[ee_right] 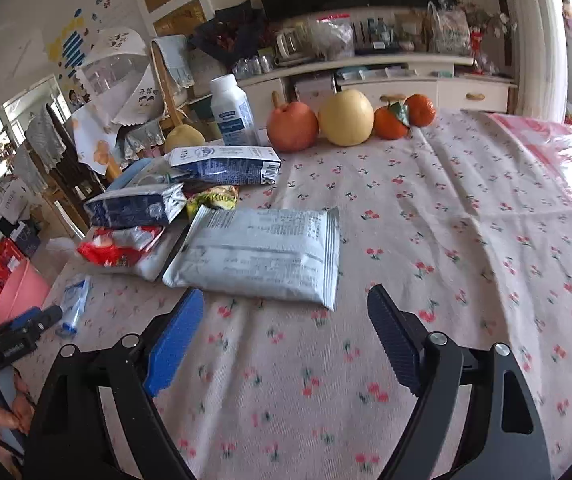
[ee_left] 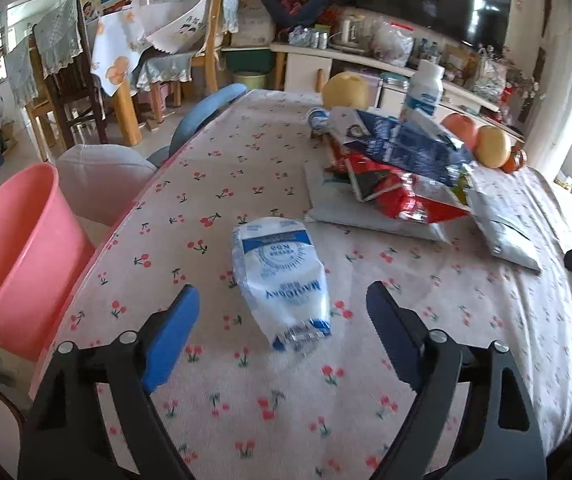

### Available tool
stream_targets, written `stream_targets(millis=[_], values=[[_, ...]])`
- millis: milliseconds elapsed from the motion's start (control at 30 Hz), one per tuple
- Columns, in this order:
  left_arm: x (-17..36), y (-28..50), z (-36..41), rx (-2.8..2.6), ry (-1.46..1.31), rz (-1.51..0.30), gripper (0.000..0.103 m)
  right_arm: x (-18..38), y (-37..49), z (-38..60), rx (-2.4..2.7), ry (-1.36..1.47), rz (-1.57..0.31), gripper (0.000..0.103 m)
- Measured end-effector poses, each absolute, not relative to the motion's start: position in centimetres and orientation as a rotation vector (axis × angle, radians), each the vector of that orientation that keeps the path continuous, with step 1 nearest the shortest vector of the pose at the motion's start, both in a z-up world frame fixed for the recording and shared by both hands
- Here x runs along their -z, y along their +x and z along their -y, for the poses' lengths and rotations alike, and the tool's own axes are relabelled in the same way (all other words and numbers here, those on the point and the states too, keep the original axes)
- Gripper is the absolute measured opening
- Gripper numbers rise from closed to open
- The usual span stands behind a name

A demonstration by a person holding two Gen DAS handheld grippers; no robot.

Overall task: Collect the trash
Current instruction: 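Close left gripper on white milk bag while right tool reaches grey-white packet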

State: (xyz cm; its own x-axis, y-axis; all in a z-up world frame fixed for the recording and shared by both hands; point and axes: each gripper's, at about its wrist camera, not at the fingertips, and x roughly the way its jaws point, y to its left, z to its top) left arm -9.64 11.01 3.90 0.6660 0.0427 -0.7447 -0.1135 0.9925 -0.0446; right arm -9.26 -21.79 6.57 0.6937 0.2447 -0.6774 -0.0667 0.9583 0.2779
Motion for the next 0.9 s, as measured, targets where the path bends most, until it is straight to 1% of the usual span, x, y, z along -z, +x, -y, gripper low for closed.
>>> stream_targets(millis=[200,267,467,567,600,700,767,800,900], values=[[-2.5,-7.8,-11.3,-0.086,-0.112,-0.857,0.077,-4.3,-5.0,22.2,-0.186,0.272,-0.896,0.084],[-2.2,-7.3,-11.2,-0.082,-0.112,-0.865,0.074,-3.4,-4.2,21.6,-0.197,0.268,-0.949,0.081],[-1.8,-6.2,-11.6,-0.071,-0.130,-0.866,0.065,-3.6,-5.4,16.5,-0.340,0.134,-0.963,0.080],[-1.7,-5.8,-12.0,-0.057,-0.142,-0.869,0.064,-4.7,-7.8,13.2,-0.511,0.064,-0.942,0.079],[-1.7,-5.7,-12.0,-0.053,-0.144,-0.868,0.062,-5.0,-8.5,12.5,-0.561,0.046,-0.938,0.079],[-1.7,-5.4,-12.3,-0.043,-0.150,-0.872,0.061,-6.0,-9.5,11.7,-0.570,-0.030,-0.866,0.079],[-1.7,-5.3,-12.3,-0.040,-0.148,-0.872,0.061,-6.7,-9.2,12.5,-0.481,-0.078,-0.799,0.085],[-1.7,-5.2,-12.3,-0.039,-0.141,-0.874,0.061,-6.9,-8.8,12.9,-0.436,-0.096,-0.781,0.095],[-1.7,-5.1,-12.0,-0.024,-0.124,-0.877,0.061,-6.4,-6.7,14.0,-0.389,-0.130,-0.787,0.095]])
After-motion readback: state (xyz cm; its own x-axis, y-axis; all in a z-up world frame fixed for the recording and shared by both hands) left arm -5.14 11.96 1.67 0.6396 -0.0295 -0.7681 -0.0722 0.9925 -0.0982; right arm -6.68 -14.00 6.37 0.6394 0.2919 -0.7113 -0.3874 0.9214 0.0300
